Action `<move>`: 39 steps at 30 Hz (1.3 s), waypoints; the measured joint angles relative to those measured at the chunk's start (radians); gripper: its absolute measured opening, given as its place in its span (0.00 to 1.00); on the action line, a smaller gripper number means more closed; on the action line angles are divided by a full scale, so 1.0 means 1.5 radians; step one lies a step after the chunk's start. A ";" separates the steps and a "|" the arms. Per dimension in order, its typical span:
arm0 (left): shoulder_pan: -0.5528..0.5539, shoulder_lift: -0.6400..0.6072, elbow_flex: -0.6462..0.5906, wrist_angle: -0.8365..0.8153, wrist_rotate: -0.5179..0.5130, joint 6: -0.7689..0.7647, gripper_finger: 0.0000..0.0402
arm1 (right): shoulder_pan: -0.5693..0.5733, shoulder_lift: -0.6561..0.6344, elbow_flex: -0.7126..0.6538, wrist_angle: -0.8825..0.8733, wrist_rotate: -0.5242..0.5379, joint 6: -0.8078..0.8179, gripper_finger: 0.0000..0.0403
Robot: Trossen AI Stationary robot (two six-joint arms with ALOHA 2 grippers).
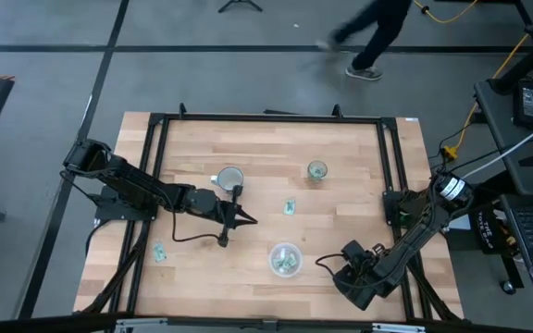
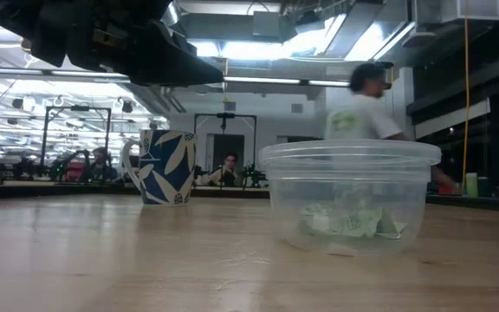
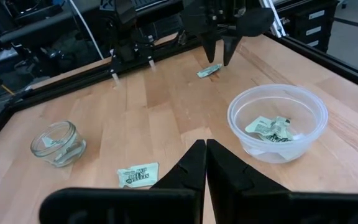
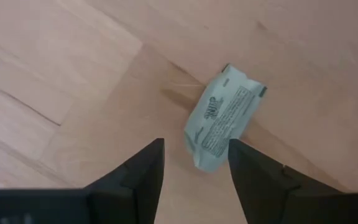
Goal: Pick and place Stevia / Truvia into bins
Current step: Put the white stevia packet into the transparent glass cup
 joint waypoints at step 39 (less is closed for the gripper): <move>0.000 0.000 0.000 -0.001 -0.001 0.000 0.02 | 0.002 -0.019 -0.076 0.085 0.011 0.032 0.01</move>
